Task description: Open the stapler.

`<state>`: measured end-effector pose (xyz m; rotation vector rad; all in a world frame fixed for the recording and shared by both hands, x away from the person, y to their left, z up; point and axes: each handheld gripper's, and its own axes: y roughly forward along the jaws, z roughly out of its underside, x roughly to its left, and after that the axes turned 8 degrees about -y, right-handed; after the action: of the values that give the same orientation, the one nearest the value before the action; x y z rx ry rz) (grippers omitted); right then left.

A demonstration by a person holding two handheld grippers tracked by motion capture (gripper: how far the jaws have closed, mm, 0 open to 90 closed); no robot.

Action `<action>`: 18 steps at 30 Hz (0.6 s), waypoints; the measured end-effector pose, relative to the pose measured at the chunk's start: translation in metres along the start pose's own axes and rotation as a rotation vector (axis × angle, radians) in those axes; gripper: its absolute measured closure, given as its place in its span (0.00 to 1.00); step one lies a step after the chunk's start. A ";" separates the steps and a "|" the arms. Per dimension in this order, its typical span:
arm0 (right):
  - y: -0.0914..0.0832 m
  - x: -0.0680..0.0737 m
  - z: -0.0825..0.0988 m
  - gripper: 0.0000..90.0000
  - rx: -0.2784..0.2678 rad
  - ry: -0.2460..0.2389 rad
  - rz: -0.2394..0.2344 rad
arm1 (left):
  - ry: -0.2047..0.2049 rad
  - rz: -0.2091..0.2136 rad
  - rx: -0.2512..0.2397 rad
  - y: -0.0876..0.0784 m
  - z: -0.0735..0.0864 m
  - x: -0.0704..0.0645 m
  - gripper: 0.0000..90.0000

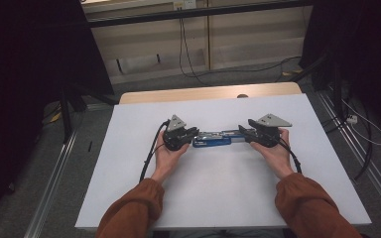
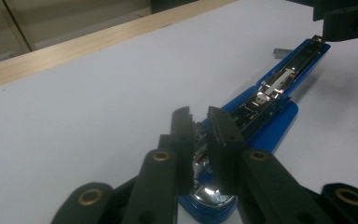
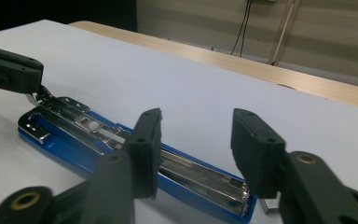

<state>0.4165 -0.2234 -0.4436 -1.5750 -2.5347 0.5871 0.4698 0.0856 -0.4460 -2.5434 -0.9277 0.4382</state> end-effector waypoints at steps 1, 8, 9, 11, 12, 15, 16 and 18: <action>0.000 0.000 0.000 0.50 0.002 -0.001 0.007 | 0.004 -0.001 -0.005 0.000 0.000 0.000 0.85; 0.001 -0.002 -0.001 0.29 -0.018 0.029 0.001 | -0.013 -0.029 -0.014 -0.003 0.000 -0.002 0.59; 0.000 -0.002 -0.001 0.25 -0.020 0.030 0.003 | -0.024 -0.031 -0.009 -0.003 0.001 -0.002 0.56; 0.000 -0.003 0.000 0.19 -0.023 0.045 0.004 | -0.034 -0.042 -0.013 -0.004 0.001 -0.002 0.50; 0.000 -0.004 0.000 0.18 -0.023 0.047 0.002 | -0.037 -0.053 -0.013 -0.004 0.000 -0.001 0.44; 0.000 -0.004 0.000 0.14 -0.025 0.041 -0.005 | -0.063 -0.075 -0.002 -0.004 0.000 0.000 0.29; 0.000 -0.004 0.000 0.12 -0.024 0.039 -0.006 | -0.066 -0.079 0.004 -0.005 0.000 0.000 0.26; 0.000 -0.003 -0.001 0.10 -0.023 0.022 -0.012 | -0.081 -0.083 0.011 -0.004 0.001 0.000 0.18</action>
<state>0.4177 -0.2261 -0.4425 -1.5642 -2.5417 0.5384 0.4671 0.0888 -0.4444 -2.4836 -1.0526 0.5234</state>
